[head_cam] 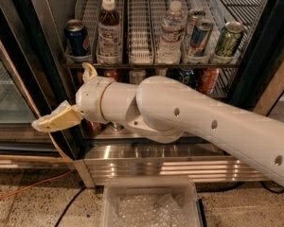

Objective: Pick pepsi can from top shelf of fridge

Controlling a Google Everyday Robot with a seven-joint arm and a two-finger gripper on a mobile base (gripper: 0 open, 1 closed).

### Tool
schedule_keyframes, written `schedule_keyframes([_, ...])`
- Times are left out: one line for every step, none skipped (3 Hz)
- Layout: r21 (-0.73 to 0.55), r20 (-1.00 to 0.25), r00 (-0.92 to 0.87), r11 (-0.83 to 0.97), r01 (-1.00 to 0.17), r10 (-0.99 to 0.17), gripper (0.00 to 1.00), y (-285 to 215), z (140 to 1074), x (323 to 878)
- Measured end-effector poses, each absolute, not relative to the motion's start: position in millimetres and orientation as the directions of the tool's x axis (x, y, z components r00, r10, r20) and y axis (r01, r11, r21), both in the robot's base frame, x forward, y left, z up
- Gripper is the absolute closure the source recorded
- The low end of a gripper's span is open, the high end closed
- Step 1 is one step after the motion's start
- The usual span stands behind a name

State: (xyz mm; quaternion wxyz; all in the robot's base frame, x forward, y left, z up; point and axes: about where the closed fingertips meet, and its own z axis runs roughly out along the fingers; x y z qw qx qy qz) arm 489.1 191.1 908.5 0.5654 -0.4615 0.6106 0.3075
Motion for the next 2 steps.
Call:
schedule_keyframes([-0.059, -0.995, 0.018, 0.453, -0.89, -0.095, 0.0, 212.1, 913.1, 495.6])
schedule_keyframes([-0.015, -1.0, 0.01, 0.516, -0.856, -0.012, 0.0, 226.0, 923.6, 502.9])
